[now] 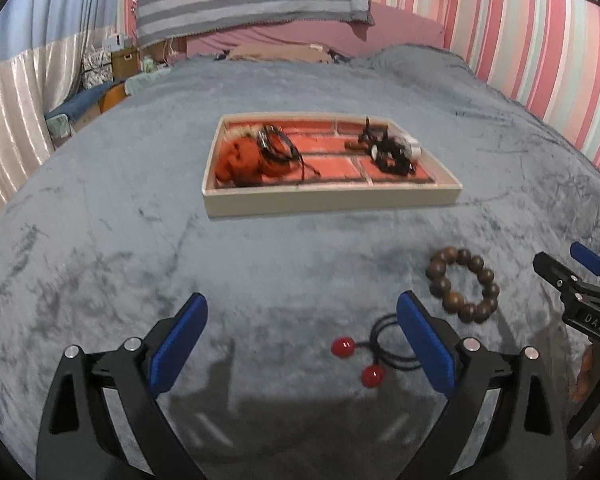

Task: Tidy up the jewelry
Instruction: 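Withdraw both tools from the tray toward the bead bracelet and hair tie, then grasp the red-bead hair tie with the left tool while the right tool grasps the wooden bead bracelet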

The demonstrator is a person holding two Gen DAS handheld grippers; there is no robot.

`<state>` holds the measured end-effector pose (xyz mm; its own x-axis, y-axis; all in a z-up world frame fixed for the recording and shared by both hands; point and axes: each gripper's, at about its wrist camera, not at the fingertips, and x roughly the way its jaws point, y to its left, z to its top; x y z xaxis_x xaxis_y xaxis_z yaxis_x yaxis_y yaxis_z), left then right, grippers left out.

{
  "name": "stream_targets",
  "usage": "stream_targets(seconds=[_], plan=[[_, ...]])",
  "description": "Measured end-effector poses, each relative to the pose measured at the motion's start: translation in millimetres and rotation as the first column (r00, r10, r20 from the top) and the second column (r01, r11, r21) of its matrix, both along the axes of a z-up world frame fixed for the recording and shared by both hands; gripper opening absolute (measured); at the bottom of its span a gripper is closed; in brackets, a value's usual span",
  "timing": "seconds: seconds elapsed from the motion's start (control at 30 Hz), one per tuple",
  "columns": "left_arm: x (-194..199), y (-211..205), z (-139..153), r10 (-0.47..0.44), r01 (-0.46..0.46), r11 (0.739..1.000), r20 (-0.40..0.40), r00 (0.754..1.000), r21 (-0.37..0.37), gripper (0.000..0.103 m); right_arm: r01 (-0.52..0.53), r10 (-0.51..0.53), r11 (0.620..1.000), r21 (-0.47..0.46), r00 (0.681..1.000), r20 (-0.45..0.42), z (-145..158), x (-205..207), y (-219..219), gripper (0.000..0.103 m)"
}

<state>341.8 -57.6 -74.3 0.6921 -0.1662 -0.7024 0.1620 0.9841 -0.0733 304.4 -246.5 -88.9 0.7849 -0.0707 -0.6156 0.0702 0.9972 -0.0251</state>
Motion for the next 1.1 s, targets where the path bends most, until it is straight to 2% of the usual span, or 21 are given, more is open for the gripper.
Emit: stream_targets(seconds=[0.17,0.43,0.63,0.83,0.93,0.97,1.03,1.1], plan=[[3,-12,-20,-0.019,0.019,1.000,-0.047,0.999,0.004,0.093,0.006,-0.005,1.000,0.009,0.999,-0.039,-12,7,-1,0.098],[12,-19,-39,-0.043,0.044,0.999,-0.077,0.996,0.019,0.093,0.013,-0.011,1.000,0.022,0.997,-0.080,-32,25,0,0.097],[18,-22,-54,-0.069,0.070,0.997,-0.114,0.991,0.010,0.093,-0.009,0.012,1.000,0.021,0.991,-0.133,-50,44,7,0.090],[21,-26,-59,-0.093,0.095,0.995,-0.121,0.988,0.017,0.092,-0.010,0.021,0.998,0.059,0.982,-0.188,-62,59,2,0.075],[21,-30,-59,-0.112,0.115,0.993,-0.111,0.987,0.025,0.083,-0.014,0.026,0.998,0.063,0.981,-0.192,-63,62,3,0.070],[21,-31,-59,-0.117,0.121,0.992,-0.109,0.987,0.027,0.076,-0.017,0.029,0.998,0.060,0.980,-0.194,-63,63,4,0.068],[22,-32,-60,-0.126,0.129,0.991,-0.107,0.986,0.029,0.072,-0.028,0.038,0.998,0.052,0.979,-0.199,-63,65,7,0.062],[22,-31,-59,-0.130,0.134,0.991,-0.105,0.986,0.023,0.063,-0.041,0.048,0.998,0.043,0.979,-0.199,-64,66,11,0.056]])
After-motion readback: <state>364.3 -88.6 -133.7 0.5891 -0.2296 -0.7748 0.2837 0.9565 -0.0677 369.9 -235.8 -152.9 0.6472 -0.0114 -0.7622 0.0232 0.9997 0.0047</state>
